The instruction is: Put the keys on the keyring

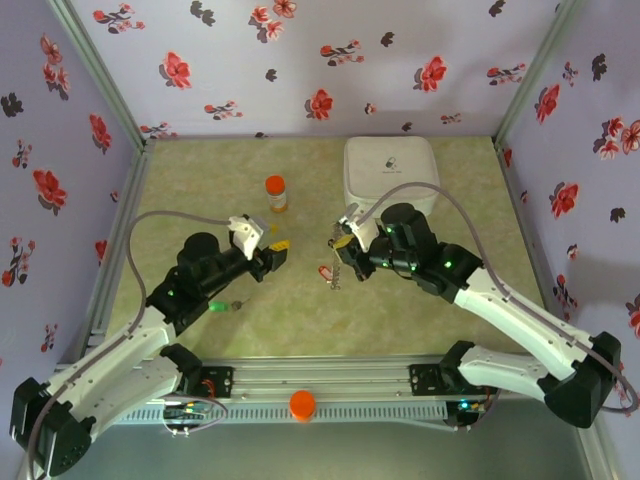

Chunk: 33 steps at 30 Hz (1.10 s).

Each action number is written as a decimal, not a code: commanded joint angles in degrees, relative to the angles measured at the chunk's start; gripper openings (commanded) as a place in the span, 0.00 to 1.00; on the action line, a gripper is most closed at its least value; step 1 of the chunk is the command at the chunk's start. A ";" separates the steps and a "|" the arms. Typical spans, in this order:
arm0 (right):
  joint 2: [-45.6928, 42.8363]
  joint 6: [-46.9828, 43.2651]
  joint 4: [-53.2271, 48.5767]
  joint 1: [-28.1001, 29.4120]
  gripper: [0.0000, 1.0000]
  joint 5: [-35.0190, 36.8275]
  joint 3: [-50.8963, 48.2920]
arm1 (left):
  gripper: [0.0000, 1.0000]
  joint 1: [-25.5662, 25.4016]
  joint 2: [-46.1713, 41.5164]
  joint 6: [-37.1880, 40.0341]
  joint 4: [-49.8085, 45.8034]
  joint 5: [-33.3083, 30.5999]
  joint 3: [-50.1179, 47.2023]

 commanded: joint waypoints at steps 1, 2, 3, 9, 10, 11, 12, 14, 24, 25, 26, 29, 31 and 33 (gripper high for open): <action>-1.38 -4.88 4.69 -0.46 0.00 -8.42 0.05 | 0.46 0.68 0.21 -4.62 4.98 7.56 -1.29; -1.54 -5.18 5.39 -0.40 0.00 -9.55 -0.05 | 0.46 0.69 0.23 -5.55 6.03 9.04 -1.91; -1.63 -5.57 6.01 -0.39 0.00 -10.65 -0.21 | 0.46 0.69 0.41 -6.31 7.18 11.16 -2.64; -1.88 -8.41 7.74 -0.45 0.00 -15.25 -0.42 | 0.45 0.61 0.28 -10.98 20.89 23.78 -8.91; -2.11 -8.75 8.30 -0.38 0.00 -16.27 -0.70 | 0.45 0.51 0.43 -11.40 22.14 24.61 -9.32; -2.17 -9.20 8.49 -0.43 0.00 -17.11 -0.90 | 0.44 0.36 0.61 -11.50 22.90 25.22 -9.44; -2.23 -9.45 8.79 -0.32 0.00 -18.15 -1.06 | 0.43 0.21 0.96 -11.55 23.77 26.13 -9.56; -2.19 -9.55 8.91 -0.31 0.00 -19.78 -0.97 | 0.43 -0.32 1.71 -11.20 25.56 27.43 -9.61; -0.53 -12.22 6.68 0.36 0.00 -22.28 1.02 | 0.39 -2.03 5.73 -9.74 29.13 30.10 -8.91; -0.27 -12.43 6.46 0.49 0.00 -22.02 1.24 | 0.38 -2.12 5.92 -9.75 29.47 30.10 -8.91; -0.03 -12.70 6.20 0.70 0.00 -21.92 1.36 | 0.36 -2.29 6.02 -9.77 29.48 30.14 -8.79; 0.64 -13.32 5.77 1.44 0.00 -21.97 1.76 | 0.33 -2.38 6.28 -9.76 29.42 30.06 -8.50; 1.06 -13.93 5.20 2.03 0.00 -21.85 2.01 | 0.31 -2.43 6.31 -9.85 29.24 30.14 -8.31; 1.36 -14.15 4.91 2.54 0.00 -21.42 2.31 | 0.29 -2.55 6.34 -9.87 28.81 30.15 -8.05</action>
